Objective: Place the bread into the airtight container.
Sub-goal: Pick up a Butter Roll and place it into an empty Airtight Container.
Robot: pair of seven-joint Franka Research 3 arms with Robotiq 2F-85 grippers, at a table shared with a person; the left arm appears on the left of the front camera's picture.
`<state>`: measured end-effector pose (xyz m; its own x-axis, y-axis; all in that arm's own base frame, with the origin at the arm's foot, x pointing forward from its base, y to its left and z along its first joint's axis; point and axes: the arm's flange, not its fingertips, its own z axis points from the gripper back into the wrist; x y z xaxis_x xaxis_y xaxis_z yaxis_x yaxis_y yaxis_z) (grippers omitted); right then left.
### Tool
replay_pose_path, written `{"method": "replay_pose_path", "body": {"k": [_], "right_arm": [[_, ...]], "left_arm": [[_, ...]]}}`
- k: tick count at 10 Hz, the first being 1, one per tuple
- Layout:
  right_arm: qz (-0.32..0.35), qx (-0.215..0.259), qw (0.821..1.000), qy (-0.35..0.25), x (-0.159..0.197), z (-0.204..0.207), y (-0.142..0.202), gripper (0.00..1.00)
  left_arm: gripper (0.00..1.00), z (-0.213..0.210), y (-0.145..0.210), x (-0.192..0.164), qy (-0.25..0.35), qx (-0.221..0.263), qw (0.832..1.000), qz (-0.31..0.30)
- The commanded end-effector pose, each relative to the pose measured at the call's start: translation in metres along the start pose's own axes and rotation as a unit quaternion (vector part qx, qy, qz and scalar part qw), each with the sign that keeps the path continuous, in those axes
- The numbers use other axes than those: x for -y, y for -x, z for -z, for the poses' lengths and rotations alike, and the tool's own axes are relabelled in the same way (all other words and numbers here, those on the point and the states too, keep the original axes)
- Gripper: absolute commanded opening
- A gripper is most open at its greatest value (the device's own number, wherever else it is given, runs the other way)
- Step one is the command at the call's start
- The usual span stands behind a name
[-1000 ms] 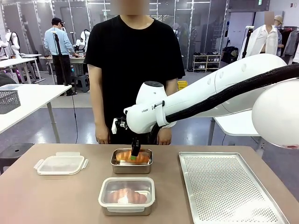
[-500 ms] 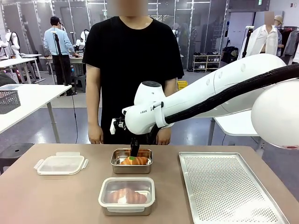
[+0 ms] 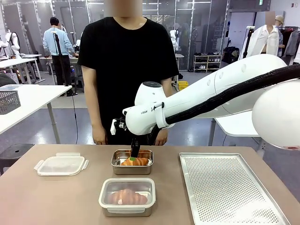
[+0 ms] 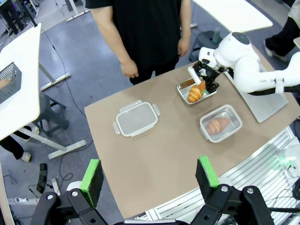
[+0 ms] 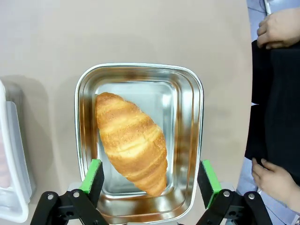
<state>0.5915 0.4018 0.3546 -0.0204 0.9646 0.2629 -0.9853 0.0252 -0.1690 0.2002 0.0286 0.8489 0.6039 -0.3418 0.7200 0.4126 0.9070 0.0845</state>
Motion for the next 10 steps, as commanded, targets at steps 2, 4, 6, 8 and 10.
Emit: {"method": "replay_pose_path", "body": {"k": [2, 4, 6, 8, 10], "right_arm": [[-0.001, 0.001, 1.0, -0.001, 0.0, -0.001, 0.001, 1.0], [-0.001, 0.001, 1.0, -0.001, 0.0, -0.001, 0.001, 1.0], [-0.001, 0.001, 1.0, -0.001, 0.0, -0.001, 0.001, 1.0], [-0.001, 0.001, 1.0, -0.001, 0.0, -0.001, 0.001, 1.0], [0.019, -0.017, 0.999, 0.022, -0.005, -0.031, 0.01, 1.0]], "left_arm": [[1.0, -0.001, 0.0, 0.0, 0.002, 0.0, 1.0, -0.001], [1.0, -0.001, 0.0, 0.0, 0.002, 0.0, 1.0, -0.001], [1.0, -0.001, 0.0, 0.0, 0.002, 0.0, 1.0, -0.001], [1.0, -0.001, 0.0, 0.0, 0.002, 0.0, 1.0, -0.001], [1.0, -0.001, 0.0, 0.0, 0.002, 0.0, 1.0, -0.001]]}}
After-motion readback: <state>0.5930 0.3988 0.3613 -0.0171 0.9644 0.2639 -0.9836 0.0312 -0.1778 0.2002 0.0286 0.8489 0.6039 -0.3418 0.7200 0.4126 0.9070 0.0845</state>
